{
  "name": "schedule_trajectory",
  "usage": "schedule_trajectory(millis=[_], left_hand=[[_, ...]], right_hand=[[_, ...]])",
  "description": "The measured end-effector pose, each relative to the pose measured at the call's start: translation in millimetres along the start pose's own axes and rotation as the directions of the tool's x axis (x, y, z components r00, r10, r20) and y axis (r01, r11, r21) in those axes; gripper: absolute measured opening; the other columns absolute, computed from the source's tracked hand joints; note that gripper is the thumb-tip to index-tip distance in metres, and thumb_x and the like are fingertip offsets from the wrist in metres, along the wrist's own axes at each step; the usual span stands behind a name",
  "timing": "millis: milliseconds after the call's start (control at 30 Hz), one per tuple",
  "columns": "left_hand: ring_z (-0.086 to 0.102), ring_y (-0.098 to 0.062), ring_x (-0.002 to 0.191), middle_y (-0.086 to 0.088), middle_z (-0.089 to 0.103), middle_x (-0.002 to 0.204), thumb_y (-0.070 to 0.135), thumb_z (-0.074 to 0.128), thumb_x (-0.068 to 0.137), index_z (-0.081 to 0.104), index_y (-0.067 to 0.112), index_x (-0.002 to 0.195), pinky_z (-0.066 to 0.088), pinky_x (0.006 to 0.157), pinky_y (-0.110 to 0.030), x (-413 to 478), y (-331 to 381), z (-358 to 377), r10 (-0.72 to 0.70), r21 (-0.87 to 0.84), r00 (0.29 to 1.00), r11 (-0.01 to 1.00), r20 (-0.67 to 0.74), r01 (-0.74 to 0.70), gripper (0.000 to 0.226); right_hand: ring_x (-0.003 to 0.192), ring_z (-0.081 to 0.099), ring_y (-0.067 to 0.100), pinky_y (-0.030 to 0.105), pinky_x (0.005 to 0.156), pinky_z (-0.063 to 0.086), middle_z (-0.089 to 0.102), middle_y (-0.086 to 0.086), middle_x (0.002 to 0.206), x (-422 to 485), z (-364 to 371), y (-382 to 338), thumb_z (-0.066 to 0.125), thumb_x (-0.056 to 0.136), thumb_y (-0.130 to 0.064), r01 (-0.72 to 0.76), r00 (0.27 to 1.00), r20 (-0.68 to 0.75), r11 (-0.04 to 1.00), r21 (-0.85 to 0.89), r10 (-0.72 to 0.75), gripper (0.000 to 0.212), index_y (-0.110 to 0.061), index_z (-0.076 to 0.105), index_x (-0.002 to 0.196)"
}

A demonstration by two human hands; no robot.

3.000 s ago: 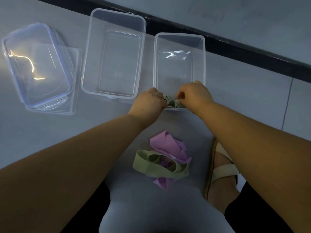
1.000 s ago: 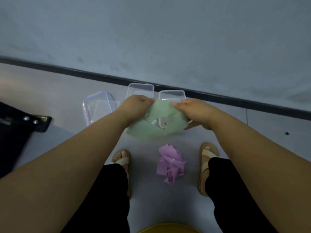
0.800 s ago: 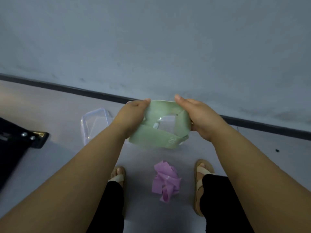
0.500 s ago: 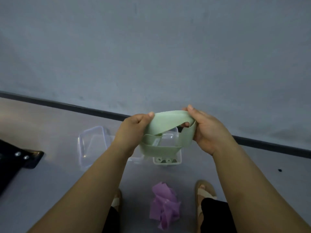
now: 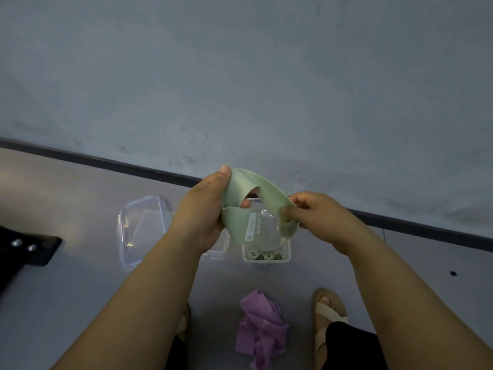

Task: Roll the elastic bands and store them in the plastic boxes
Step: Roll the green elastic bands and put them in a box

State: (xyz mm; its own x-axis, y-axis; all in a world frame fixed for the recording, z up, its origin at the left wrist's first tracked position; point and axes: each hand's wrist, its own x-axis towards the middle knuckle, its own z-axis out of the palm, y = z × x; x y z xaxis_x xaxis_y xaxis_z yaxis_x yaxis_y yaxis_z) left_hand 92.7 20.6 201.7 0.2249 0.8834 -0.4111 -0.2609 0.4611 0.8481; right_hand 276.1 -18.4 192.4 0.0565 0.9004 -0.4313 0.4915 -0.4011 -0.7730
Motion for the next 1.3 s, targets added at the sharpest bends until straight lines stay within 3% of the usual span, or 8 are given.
schedule_trajectory(millis=[300,433,633,767,900,1033,1167,1300], left_hand=[[0.053,-0.008,0.045,-0.003,0.066,0.064,0.007,0.050,0.090,0.059,0.003,0.094,0.050,0.050,-0.018,3,16,-15,-0.110,-0.176,0.994,0.978,0.017,0.111,0.010],[0.054,-0.013,0.052,-0.001,0.064,0.059,0.009,0.049,0.093,0.063,0.008,0.084,0.048,0.053,-0.021,6,17,-35,-0.012,0.296,0.999,0.955,-0.040,0.024,0.017],[0.063,-0.022,0.077,-0.008,0.069,0.081,0.027,0.062,0.088,0.068,0.009,0.081,0.053,0.077,-0.037,6,10,-53,0.021,0.873,1.000,0.488,-0.001,-0.009,0.020],[0.069,-0.018,0.072,-0.010,0.070,0.084,0.023,0.058,0.091,0.066,0.008,0.088,0.058,0.066,-0.029,4,11,-48,-0.087,0.754,0.996,0.652,-0.032,0.081,0.017],[0.071,-0.020,0.067,-0.011,0.071,0.082,0.016,0.049,0.095,0.062,0.006,0.092,0.059,0.059,-0.032,7,17,-44,-0.151,0.105,0.988,0.982,-0.041,0.155,0.017],[0.072,-0.025,0.076,-0.011,0.073,0.086,0.018,0.049,0.095,0.061,0.005,0.099,0.059,0.061,-0.037,11,18,-42,-0.177,-0.283,0.984,0.944,-0.005,0.169,0.018],[0.072,-0.023,0.076,-0.010,0.074,0.083,0.020,0.049,0.094,0.062,0.006,0.097,0.060,0.067,-0.036,12,18,-37,-0.145,-0.358,0.989,0.922,0.035,0.148,0.019],[0.072,-0.019,0.072,-0.009,0.072,0.084,0.019,0.048,0.095,0.062,0.005,0.100,0.060,0.066,-0.031,10,19,-41,-0.130,-0.258,0.990,0.956,0.056,0.140,0.020]], right_hand=[[0.081,0.066,0.021,0.033,0.069,0.056,0.068,0.007,0.094,3,-8,1,0.051,0.094,-0.030,-0.076,0.997,0.006,0.913,0.400,0.080,0.019,-0.015,0.064,0.091],[0.064,0.061,0.014,0.029,0.057,0.055,0.064,0.000,0.073,7,-14,-4,0.048,0.095,-0.026,-0.094,0.989,-0.009,0.674,0.732,0.148,0.018,-0.015,0.061,0.089],[0.045,0.051,0.009,0.025,0.053,0.055,0.053,-0.002,0.050,9,-17,-6,0.046,0.096,-0.027,-0.102,0.986,0.045,0.379,0.920,0.158,0.022,-0.012,0.057,0.083],[0.044,0.051,0.007,0.018,0.049,0.050,0.056,-0.002,0.053,7,-18,-9,0.047,0.096,-0.024,-0.089,0.991,0.060,0.247,0.965,0.123,0.023,-0.010,0.056,0.080],[0.055,0.057,0.008,0.022,0.054,0.051,0.063,-0.004,0.066,7,-21,-4,0.052,0.092,-0.019,-0.024,0.997,-0.020,0.573,0.820,0.071,0.012,-0.016,0.064,0.089],[0.076,0.061,0.017,0.036,0.075,0.052,0.068,0.002,0.083,9,-13,7,0.062,0.088,-0.019,0.022,0.984,-0.174,0.951,0.308,0.034,0.005,-0.015,0.065,0.089],[0.068,0.063,0.019,0.037,0.072,0.055,0.066,0.008,0.080,10,-6,11,0.063,0.087,-0.025,-0.001,0.962,-0.273,0.999,0.048,0.014,0.017,-0.010,0.063,0.080],[0.067,0.066,0.021,0.031,0.063,0.059,0.065,0.013,0.083,13,-7,10,0.052,0.095,-0.017,-0.019,0.956,-0.243,0.863,0.505,0.163,0.017,-0.008,0.054,0.080]])
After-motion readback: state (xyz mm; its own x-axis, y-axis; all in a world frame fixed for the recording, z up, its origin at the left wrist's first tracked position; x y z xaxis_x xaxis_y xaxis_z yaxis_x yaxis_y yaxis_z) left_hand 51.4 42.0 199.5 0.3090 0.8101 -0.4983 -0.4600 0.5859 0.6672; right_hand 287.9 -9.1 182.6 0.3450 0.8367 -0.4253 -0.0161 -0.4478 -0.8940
